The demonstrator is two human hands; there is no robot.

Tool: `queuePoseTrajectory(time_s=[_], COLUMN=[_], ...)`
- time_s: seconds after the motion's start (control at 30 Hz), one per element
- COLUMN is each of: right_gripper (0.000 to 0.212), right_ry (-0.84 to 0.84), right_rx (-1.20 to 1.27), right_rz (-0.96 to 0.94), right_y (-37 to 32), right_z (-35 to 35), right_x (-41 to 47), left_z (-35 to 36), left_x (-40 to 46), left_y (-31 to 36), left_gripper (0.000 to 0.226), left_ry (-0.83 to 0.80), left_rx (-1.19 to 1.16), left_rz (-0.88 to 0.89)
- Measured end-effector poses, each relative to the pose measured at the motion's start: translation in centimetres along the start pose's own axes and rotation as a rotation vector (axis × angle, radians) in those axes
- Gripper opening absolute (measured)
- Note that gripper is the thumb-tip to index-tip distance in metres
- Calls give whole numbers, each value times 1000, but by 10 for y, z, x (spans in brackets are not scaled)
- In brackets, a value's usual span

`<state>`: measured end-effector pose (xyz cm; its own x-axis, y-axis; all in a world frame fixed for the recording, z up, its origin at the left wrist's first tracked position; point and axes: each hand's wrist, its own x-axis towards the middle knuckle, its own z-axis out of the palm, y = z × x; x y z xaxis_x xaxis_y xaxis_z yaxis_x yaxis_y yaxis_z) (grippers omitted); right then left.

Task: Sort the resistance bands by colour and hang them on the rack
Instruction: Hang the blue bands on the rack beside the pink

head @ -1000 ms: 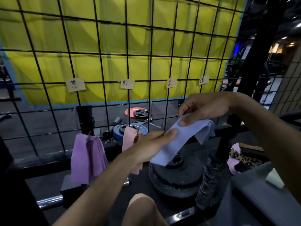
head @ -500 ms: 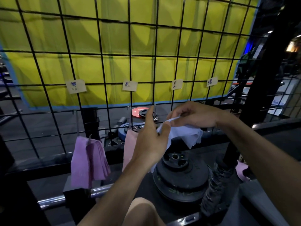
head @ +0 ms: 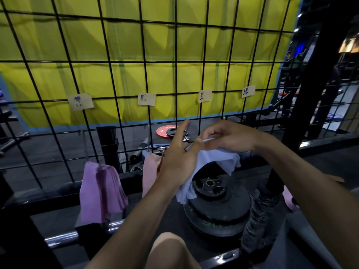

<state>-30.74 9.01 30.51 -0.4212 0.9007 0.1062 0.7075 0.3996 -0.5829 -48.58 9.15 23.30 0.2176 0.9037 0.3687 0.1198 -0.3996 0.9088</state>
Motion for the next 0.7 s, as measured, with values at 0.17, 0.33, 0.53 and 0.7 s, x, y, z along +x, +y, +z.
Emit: queuePoseTrajectory(time_s=[0.17, 0.33, 0.53, 0.7], right_gripper=[24, 23, 25, 25], right_ry=[-24, -38, -138, -246], right_rx=[9, 17, -55, -1], right_rz=[24, 35, 72, 82], right_y=[5, 6, -7, -14], right_z=[-15, -21, -21, -24], right_x=[-19, -23, -11, 1], left_z=[14, 8, -1, -10], left_x=[7, 9, 2, 0], left_y=[5, 3, -6, 0], left_gripper=[57, 54, 45, 41], left_ry=[-82, -146, -44, -68], left_rx=[-61, -70, 88, 316], left_rz=[-24, -44, -34, -28])
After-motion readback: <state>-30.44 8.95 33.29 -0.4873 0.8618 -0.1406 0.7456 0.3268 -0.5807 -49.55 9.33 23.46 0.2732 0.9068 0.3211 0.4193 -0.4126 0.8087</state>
